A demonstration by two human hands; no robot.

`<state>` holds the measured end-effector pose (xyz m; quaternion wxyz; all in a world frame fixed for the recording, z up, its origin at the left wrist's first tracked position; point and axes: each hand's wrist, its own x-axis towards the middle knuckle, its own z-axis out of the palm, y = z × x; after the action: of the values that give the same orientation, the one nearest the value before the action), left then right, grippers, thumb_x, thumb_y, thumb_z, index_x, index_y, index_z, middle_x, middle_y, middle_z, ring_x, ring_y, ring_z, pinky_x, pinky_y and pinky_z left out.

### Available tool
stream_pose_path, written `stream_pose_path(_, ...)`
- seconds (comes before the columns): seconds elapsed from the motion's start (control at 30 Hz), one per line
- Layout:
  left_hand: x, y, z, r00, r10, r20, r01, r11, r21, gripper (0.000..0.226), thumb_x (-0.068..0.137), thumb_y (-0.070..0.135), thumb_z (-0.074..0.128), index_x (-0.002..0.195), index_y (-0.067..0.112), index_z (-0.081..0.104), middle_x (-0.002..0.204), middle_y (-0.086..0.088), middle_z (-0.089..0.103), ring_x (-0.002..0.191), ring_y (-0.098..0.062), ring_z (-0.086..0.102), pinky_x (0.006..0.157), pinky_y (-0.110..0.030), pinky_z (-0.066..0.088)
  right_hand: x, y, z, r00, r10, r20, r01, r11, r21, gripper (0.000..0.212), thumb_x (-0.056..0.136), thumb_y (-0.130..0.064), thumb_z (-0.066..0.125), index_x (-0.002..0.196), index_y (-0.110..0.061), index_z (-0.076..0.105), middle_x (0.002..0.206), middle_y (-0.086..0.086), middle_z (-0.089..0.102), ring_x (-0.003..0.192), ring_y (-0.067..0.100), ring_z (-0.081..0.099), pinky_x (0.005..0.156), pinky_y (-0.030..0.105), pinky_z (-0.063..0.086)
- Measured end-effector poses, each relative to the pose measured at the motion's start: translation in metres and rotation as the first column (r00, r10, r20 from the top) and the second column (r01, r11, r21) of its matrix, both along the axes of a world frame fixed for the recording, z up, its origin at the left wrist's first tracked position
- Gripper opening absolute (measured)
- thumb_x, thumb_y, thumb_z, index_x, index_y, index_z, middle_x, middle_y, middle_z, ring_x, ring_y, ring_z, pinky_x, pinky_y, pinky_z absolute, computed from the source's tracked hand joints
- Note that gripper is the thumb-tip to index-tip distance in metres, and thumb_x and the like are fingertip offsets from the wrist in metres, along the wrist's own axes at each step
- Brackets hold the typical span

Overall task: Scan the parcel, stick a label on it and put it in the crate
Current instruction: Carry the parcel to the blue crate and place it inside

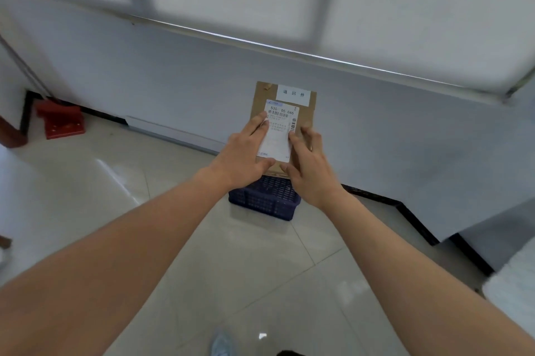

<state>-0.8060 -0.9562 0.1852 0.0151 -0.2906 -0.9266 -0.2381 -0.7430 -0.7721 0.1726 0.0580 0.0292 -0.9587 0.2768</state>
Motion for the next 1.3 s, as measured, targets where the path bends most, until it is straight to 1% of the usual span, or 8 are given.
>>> stream_pose_path(0.33,-0.114,-0.005,-0.048,0.992,-0.069,0.102,0.070,0.998,-0.009,0.095,0.088,0.030,0.077,0.159,-0.002,0.024,0.169,-0.008,0.019,0.147,-0.032,0.035,0.118,-0.044,0.038,-0.100,-0.010,-0.039,0.992,-0.072,0.103,0.075,0.997,-0.027,0.073,0.099,-0.017,0.067,0.160,-0.008,0.028,0.164,0.005,0.012,0.152,0.031,0.025,0.119,0.042,0.040)
stream_pose_path(0.47,-0.165,0.014,-0.072,0.982,-0.066,0.177,0.070,0.997,-0.016,0.098,0.088,0.032,0.077,0.161,0.000,0.019,0.170,-0.006,0.016,0.152,-0.028,0.027,0.121,-0.044,0.036,-0.149,0.008,-0.067,0.984,-0.095,0.153,0.103,0.994,-0.043,0.075,0.098,-0.017,0.068,0.160,-0.009,0.027,0.165,0.006,0.010,0.152,0.032,0.025,0.119,0.045,0.039)
stream_pose_path(0.7,-0.245,0.052,-0.116,0.951,-0.061,0.304,0.098,0.989,-0.109,0.096,0.092,0.037,0.073,0.162,0.004,0.016,0.172,-0.001,0.009,0.150,-0.030,0.030,0.119,-0.041,0.037,-0.227,0.044,-0.121,0.959,-0.097,0.266,0.128,0.987,-0.101,0.075,0.097,-0.016,0.070,0.160,-0.009,0.029,0.165,0.001,0.008,0.151,0.029,0.027,0.117,0.046,0.042)
stream_pose_path(0.8,-0.270,0.060,-0.132,0.929,-0.053,0.365,0.109,0.985,-0.134,0.092,0.094,0.035,0.070,0.162,0.006,0.017,0.173,0.003,0.005,0.151,-0.028,0.030,0.118,-0.041,0.038,-0.252,0.052,-0.140,0.942,-0.095,0.322,0.142,0.982,-0.123,0.074,0.097,-0.016,0.070,0.159,-0.010,0.031,0.166,0.001,0.007,0.152,0.028,0.026,0.119,0.045,0.039)
stream_pose_path(0.93,-0.299,0.060,-0.153,0.899,-0.033,0.438,0.120,0.978,-0.173,0.087,0.095,0.031,0.069,0.162,0.008,0.019,0.172,0.008,0.003,0.149,-0.026,0.035,0.113,-0.043,0.042,-0.279,0.052,-0.169,0.921,-0.092,0.380,0.163,0.974,-0.159,0.073,0.096,-0.019,0.071,0.158,-0.013,0.033,0.165,-0.004,0.008,0.149,0.028,0.030,0.115,0.048,0.044)
stream_pose_path(1.07,-0.331,0.051,-0.178,0.865,-0.043,0.500,0.154,0.971,-0.183,0.087,0.094,0.026,0.070,0.162,0.008,0.020,0.173,0.006,0.001,0.149,-0.026,0.035,0.112,-0.040,0.043,-0.307,0.044,-0.196,0.908,-0.078,0.412,0.172,0.965,-0.196,0.072,0.095,-0.019,0.073,0.156,-0.011,0.037,0.166,-0.001,0.010,0.150,0.024,0.029,0.119,0.041,0.040)
stream_pose_path(1.2,-0.363,0.042,-0.204,0.841,-0.066,0.538,0.193,0.964,-0.182,0.085,0.094,0.020,0.070,0.162,0.008,0.020,0.173,0.003,-0.003,0.152,-0.027,0.030,0.116,-0.040,0.039,-0.337,0.035,-0.217,0.895,-0.100,0.435,0.211,0.953,-0.216,0.073,0.093,-0.013,0.075,0.156,-0.008,0.038,0.165,0.000,0.012,0.149,0.023,0.030,0.115,0.028,0.036)
stream_pose_path(1.3,-0.392,0.032,-0.228,0.818,-0.092,0.567,0.231,0.957,-0.178,0.083,0.095,0.019,0.070,0.162,0.007,0.021,0.173,0.001,-0.004,0.152,-0.029,0.028,0.119,-0.041,0.036,-0.363,0.023,-0.238,0.874,-0.124,0.470,0.259,0.937,-0.234,0.076,0.092,-0.011,0.076,0.157,-0.008,0.036,0.165,-0.001,0.012,0.150,0.021,0.029,0.117,0.028,0.035)
